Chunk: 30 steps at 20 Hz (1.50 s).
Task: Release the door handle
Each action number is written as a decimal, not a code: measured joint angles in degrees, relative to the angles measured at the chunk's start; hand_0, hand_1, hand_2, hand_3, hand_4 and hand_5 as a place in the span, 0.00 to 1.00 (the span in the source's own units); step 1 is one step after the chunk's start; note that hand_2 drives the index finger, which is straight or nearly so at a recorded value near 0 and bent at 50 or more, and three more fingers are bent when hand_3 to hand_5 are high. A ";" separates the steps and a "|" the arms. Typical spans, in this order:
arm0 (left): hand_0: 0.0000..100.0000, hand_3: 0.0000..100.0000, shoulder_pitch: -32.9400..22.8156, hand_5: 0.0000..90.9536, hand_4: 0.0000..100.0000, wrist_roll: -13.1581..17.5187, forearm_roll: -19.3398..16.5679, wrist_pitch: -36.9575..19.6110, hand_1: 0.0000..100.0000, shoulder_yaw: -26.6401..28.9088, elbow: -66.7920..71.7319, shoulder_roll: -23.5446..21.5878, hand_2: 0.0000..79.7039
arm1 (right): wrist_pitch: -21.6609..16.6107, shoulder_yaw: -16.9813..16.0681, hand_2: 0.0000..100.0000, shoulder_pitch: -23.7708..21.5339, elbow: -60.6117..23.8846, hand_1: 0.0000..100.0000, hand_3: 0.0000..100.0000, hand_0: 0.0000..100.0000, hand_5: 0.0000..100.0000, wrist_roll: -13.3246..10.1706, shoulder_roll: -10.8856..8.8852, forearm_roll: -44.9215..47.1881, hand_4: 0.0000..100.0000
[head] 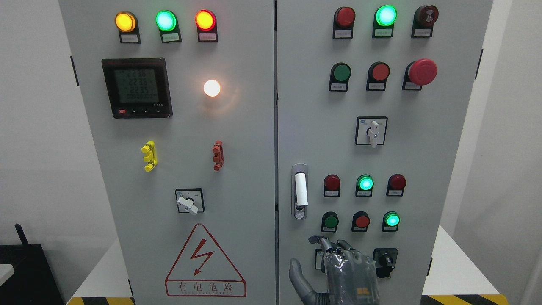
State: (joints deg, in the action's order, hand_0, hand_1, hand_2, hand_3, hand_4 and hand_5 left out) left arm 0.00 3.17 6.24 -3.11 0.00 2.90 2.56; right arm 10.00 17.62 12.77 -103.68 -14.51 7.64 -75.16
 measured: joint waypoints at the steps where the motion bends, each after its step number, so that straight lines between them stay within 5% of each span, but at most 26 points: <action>1: 0.12 0.00 0.00 0.00 0.00 0.00 0.00 0.00 0.39 0.00 0.00 0.00 0.00 | 0.03 -0.14 0.84 0.23 -0.16 0.14 0.99 0.35 0.86 -0.01 -0.07 -0.50 0.78; 7: 0.12 0.00 0.00 0.00 0.00 0.00 0.00 0.00 0.39 0.00 0.00 0.02 0.00 | 0.08 -0.49 0.92 1.85 -0.84 0.09 1.00 0.33 0.94 -0.14 -0.32 -3.52 0.84; 16: 0.12 0.00 0.00 0.00 0.00 0.00 0.00 0.00 0.39 0.00 0.00 0.06 0.00 | 0.05 -0.13 0.94 5.45 -1.13 0.06 1.00 0.32 0.96 6.84 -0.44 -6.69 0.85; 30: 0.12 0.00 0.00 0.00 0.00 0.00 0.00 0.00 0.39 0.00 0.00 0.07 0.00 | 1.59 -0.06 0.98 10.61 -0.03 0.02 1.00 0.32 0.98 14.06 -0.25 -7.88 0.89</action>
State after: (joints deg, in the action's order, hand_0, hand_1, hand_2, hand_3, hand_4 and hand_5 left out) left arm 0.00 3.17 6.24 -3.11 0.00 2.90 2.63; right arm 11.59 17.56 23.38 -103.71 -0.44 7.39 -83.04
